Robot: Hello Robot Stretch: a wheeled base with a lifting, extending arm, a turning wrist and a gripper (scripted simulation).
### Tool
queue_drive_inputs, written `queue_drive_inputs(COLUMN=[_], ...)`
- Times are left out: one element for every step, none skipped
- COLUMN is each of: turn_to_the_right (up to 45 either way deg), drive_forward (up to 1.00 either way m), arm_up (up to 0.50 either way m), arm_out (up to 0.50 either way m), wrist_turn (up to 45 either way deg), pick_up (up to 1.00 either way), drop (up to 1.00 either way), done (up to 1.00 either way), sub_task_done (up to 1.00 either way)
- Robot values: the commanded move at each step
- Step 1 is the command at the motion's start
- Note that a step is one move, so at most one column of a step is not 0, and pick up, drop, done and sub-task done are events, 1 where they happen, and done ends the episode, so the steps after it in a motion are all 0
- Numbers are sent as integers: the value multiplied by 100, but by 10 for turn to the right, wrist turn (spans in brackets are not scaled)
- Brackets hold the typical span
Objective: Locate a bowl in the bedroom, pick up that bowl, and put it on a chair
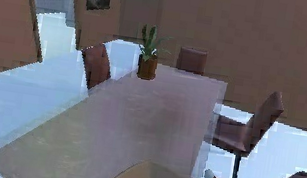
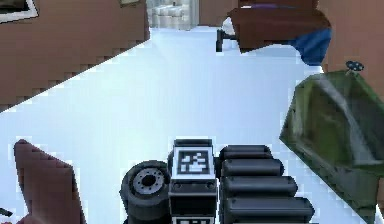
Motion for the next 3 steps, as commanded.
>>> queue_drive_inputs(turn_to_the_right=[90,0,-450], drive_forward=[0,5,0], arm_up=[0,0,0], arm_out=[0,0,0], wrist_turn=[0,0,0], pick_up=[0,0,0], drop=[0,0,0], done=[0,0,0], sub_task_done=[0,0,0])
